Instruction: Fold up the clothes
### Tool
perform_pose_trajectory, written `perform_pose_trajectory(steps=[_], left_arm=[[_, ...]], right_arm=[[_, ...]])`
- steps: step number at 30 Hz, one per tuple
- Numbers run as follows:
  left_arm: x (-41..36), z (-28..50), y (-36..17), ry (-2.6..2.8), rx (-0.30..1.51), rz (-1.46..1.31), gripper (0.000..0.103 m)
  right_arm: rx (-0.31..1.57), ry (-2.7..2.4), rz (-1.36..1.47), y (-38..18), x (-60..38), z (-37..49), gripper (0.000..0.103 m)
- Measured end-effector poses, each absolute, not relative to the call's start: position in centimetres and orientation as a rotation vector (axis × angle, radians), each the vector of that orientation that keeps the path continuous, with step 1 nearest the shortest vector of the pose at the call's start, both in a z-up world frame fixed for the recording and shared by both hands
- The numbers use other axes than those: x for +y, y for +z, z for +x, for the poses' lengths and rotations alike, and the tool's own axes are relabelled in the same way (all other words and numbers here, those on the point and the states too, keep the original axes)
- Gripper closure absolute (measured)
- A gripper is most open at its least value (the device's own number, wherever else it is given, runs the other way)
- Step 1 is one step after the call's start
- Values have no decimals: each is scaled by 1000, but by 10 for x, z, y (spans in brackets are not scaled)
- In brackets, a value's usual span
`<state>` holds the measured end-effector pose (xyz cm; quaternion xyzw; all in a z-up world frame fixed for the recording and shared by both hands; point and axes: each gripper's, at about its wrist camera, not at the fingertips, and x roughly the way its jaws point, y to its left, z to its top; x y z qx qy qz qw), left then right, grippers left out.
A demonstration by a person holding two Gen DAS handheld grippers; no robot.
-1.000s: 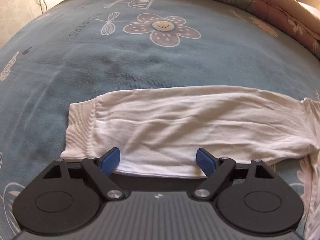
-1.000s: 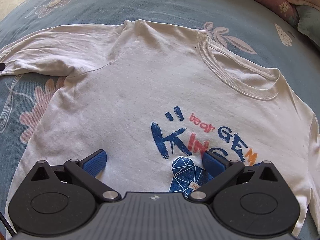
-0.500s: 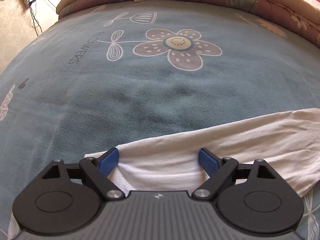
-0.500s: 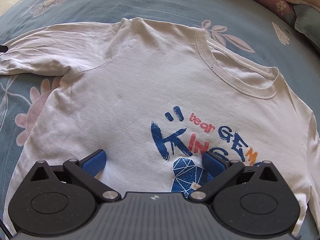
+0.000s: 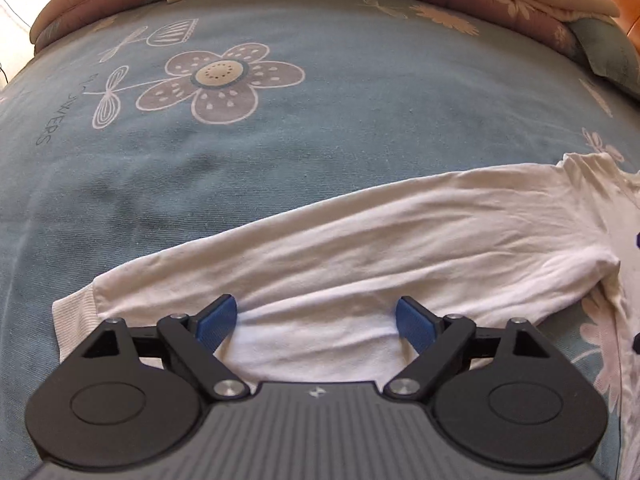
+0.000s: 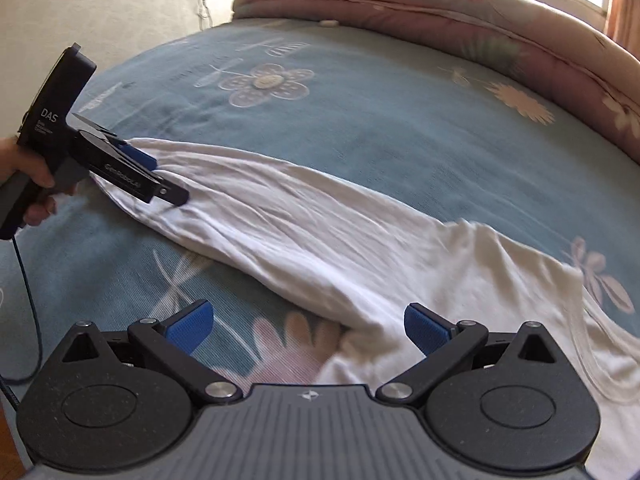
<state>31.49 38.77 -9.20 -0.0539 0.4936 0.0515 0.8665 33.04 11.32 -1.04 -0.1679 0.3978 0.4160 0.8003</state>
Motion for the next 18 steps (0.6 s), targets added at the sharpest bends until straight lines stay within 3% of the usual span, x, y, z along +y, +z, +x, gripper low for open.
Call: perform_pose_trajectory(steps=[4, 7, 14, 18], left_arm=[[398, 310, -91, 109, 1047, -113, 16], [406, 306, -91, 136, 1056, -128, 16], [417, 300, -91, 165, 1060, -160, 15], [414, 302, -93, 171, 1055, -159, 11]], right_arm=[[867, 904, -372, -28, 138, 334, 0], [983, 851, -351, -51, 149, 342, 0], [889, 981, -306, -27, 159, 324, 0], [1003, 909, -296, -44, 174, 333, 0]])
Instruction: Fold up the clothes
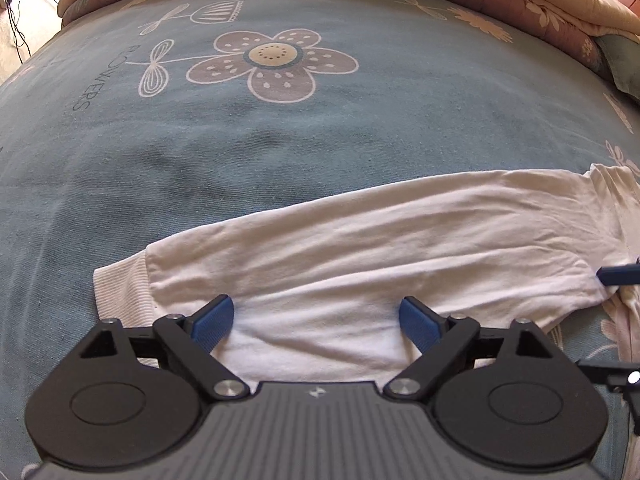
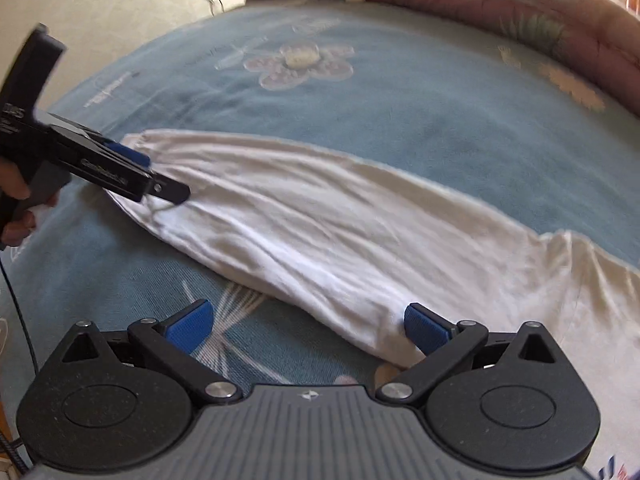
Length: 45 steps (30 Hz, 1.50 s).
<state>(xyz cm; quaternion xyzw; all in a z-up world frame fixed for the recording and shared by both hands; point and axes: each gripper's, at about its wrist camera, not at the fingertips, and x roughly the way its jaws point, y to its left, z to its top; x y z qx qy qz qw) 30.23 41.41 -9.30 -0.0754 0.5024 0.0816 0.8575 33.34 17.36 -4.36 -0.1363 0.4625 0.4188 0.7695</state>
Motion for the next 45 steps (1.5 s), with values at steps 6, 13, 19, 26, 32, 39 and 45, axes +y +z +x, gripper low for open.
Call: perform_pose_trajectory(steps=[6, 13, 19, 26, 32, 39, 45], left_arm=[[413, 305, -89, 178, 1069, -156, 11], [378, 319, -61, 126, 1010, -121, 11], [296, 344, -46, -18, 963, -71, 11], [164, 349, -30, -169, 963, -58, 11], [58, 330, -38, -260, 1010, -54, 11], [-12, 292, -72, -239, 1174, 20, 11], [-27, 279, -75, -292, 1204, 101, 11]], right_arm=[[946, 1065, -230, -21, 190, 314, 0], [883, 819, -298, -15, 123, 331, 0], [886, 586, -316, -26, 25, 344, 0], [929, 371, -220, -28, -105, 338, 0], [1020, 371, -202, -47, -198, 306, 0], [1063, 544, -322, -55, -258, 268, 0], [1036, 541, -259, -43, -275, 264, 0]])
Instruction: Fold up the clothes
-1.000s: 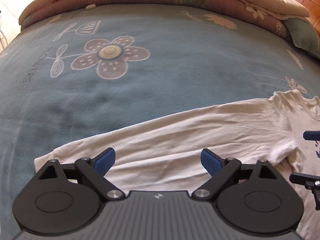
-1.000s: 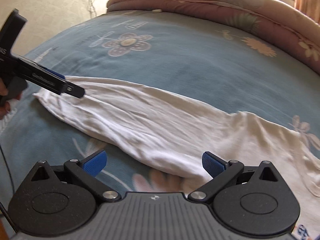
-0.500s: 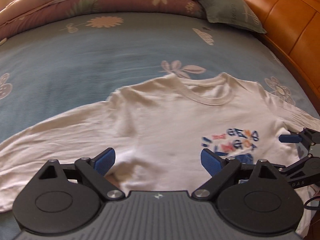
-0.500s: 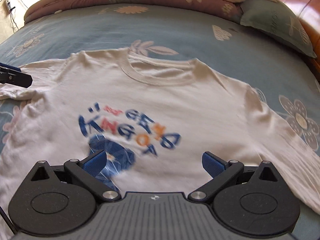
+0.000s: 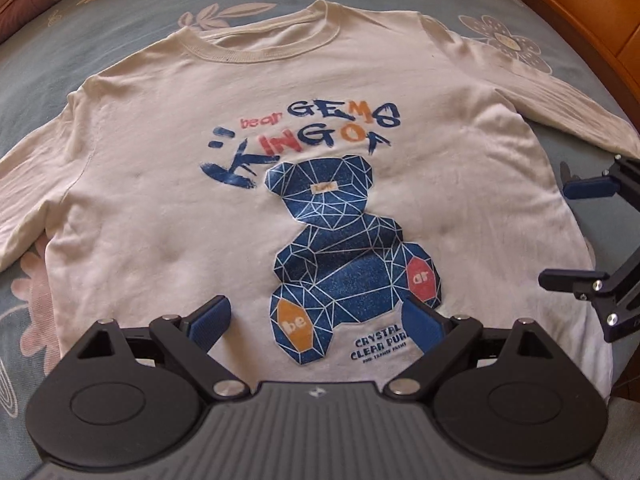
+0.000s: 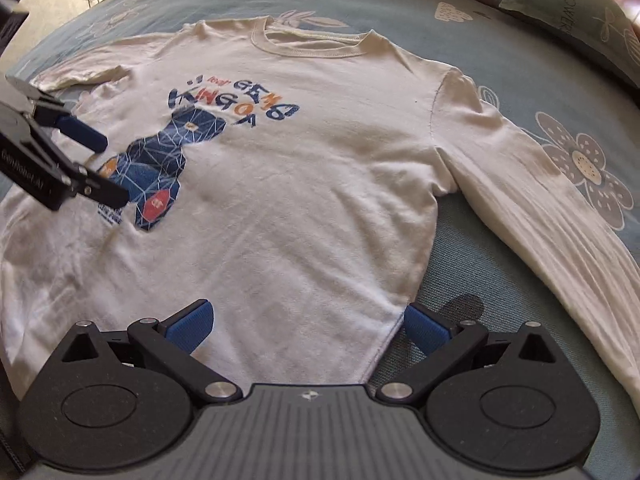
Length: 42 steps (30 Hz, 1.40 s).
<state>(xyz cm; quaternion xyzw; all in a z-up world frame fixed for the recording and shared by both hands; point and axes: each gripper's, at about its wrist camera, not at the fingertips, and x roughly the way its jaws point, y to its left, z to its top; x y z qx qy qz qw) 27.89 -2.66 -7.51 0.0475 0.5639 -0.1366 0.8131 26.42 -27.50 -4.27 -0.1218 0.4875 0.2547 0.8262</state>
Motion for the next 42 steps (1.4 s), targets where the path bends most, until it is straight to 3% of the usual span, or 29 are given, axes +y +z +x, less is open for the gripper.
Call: perform_pose_trajectory(steps=[7, 16, 24, 33, 42], left_arm=[[-9, 284, -86, -382, 1132, 252, 10], [9, 264, -92, -412, 1012, 215, 5], [6, 258, -93, -354, 1020, 182, 3], [8, 196, -78, -363, 839, 101, 2], [11, 99, -70, -199, 843, 34, 2]], right_arm=[[1010, 554, -356, -57, -225, 237, 0], [909, 390, -178, -72, -228, 210, 0], [961, 339, -155, -71, -222, 216, 0], [823, 258, -139, -76, -220, 187, 0], [835, 215, -110, -54, -225, 125, 0]])
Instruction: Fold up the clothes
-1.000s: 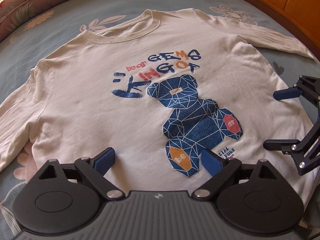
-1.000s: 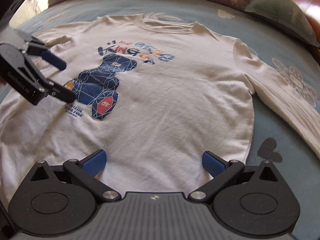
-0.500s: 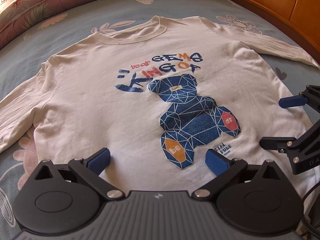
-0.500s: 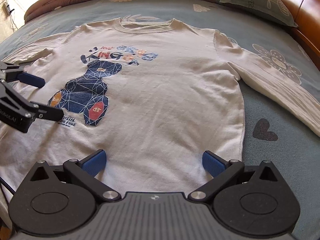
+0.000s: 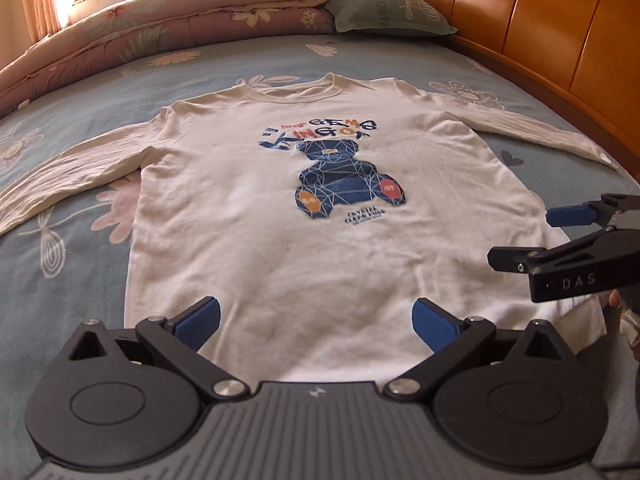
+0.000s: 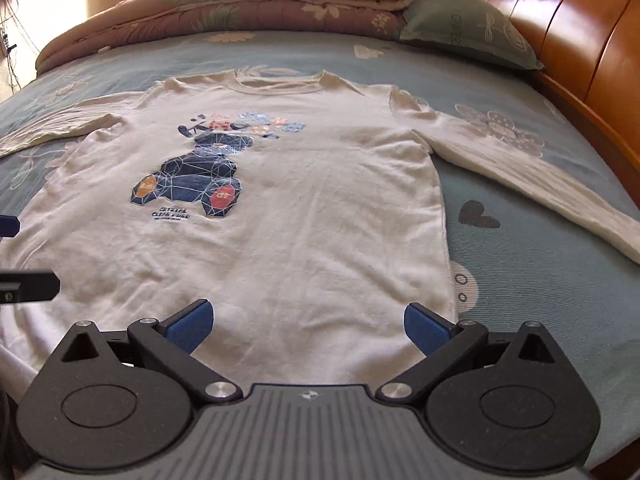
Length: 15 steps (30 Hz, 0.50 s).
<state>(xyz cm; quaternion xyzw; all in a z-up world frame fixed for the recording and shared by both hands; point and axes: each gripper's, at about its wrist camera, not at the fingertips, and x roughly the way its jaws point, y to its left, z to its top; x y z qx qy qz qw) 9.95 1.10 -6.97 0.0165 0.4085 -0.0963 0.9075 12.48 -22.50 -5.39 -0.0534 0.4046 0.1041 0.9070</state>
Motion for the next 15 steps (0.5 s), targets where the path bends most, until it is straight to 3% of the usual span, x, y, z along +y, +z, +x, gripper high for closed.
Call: perform_pose_trajectory(steps=[5, 15], left_arm=[[10, 92, -97, -108, 901, 8, 2], [9, 69, -101, -73, 866, 2, 1]], right_arm=[[916, 233, -63, -70, -223, 118, 0], [810, 243, -80, -80, -224, 102, 0]])
